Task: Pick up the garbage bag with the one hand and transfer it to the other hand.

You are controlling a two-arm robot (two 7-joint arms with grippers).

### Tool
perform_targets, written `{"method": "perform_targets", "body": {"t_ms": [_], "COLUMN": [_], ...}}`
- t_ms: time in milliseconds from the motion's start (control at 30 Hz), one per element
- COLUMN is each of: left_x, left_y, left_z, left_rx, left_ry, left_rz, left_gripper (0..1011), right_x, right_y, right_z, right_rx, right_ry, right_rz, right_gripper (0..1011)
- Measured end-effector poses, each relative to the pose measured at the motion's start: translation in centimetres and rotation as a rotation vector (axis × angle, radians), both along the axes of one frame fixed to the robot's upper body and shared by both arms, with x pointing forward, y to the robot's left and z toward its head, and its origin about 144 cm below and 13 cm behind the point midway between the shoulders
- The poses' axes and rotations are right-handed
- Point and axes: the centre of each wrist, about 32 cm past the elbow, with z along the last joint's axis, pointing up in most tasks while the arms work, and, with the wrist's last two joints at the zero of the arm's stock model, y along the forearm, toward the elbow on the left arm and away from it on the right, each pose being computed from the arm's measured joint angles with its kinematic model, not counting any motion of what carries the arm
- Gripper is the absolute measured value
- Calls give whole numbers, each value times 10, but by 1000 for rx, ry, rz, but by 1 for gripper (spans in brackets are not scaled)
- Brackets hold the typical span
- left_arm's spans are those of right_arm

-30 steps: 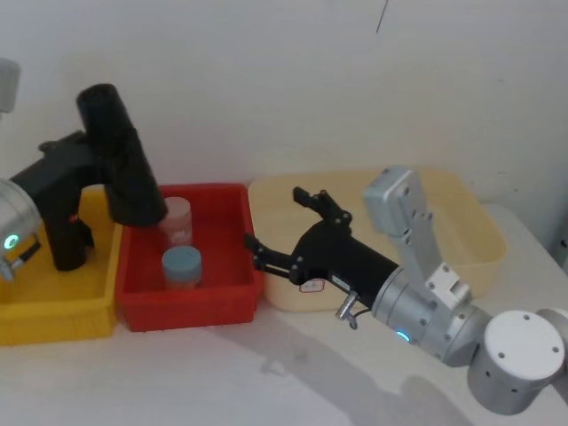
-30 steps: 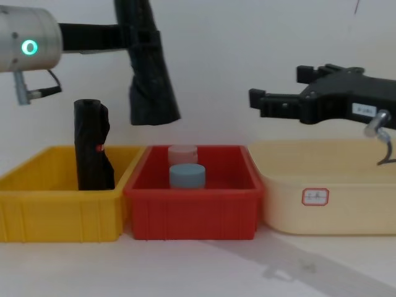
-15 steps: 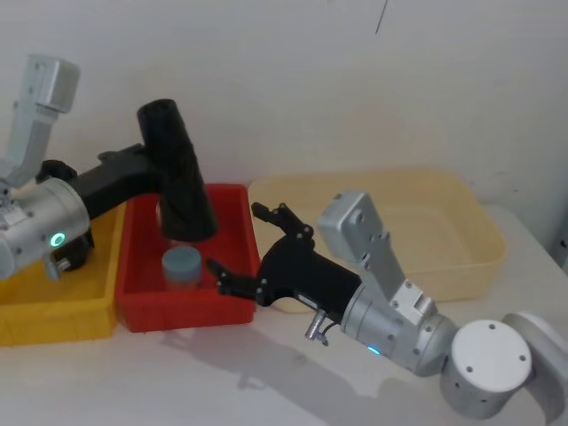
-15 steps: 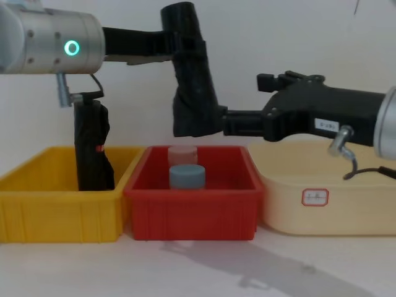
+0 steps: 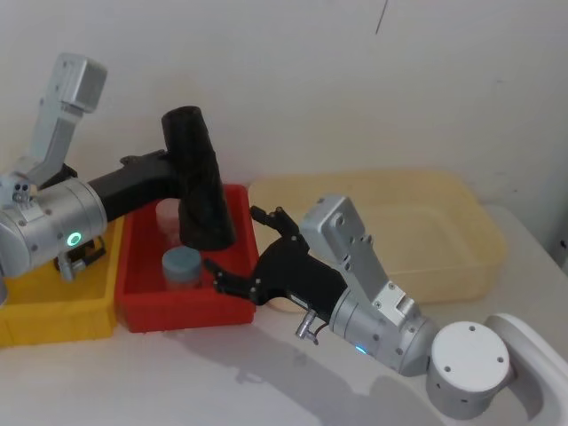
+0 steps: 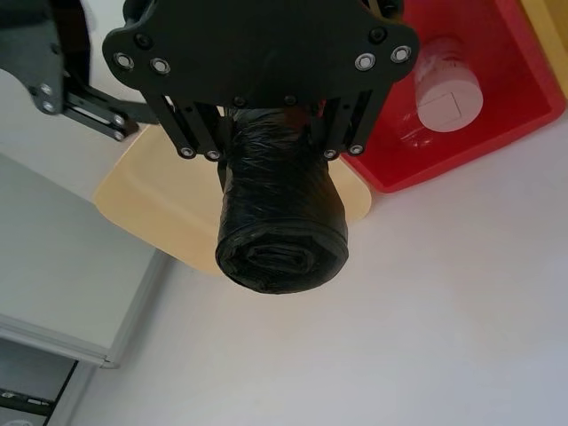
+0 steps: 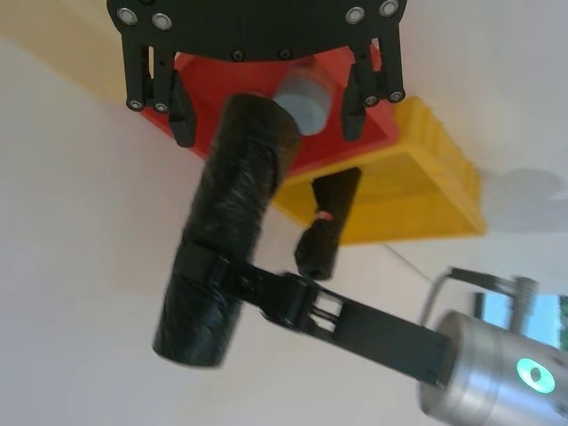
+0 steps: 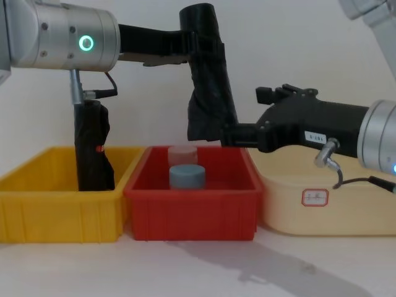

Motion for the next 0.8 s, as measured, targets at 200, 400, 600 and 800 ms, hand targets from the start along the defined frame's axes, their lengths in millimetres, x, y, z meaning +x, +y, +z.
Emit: {"method": "perform_targets", "body": {"t_ms": [200, 400, 600, 800], "left_x": [-1, -1, 0, 2], "left_y": [-2, -4, -7, -11], "left_z": [1, 1, 0, -1], "left_rx": [3, 1, -3, -6], "left_ry": [6, 11, 18, 26], "left_rz": [-9, -18, -31, -42], "left_gripper": [422, 422, 422, 422], "right_x": [7, 14, 19, 22], "right_y": [-1, -1, 3, 9], "right_z": [-4, -7, -8, -9], "right_rx": [-12, -17, -18, -13], "right_ry": [7, 10, 13, 20], "right_rz": [-57, -96, -111, -113], "right_gripper": [1004, 1004, 1004, 1004]}}
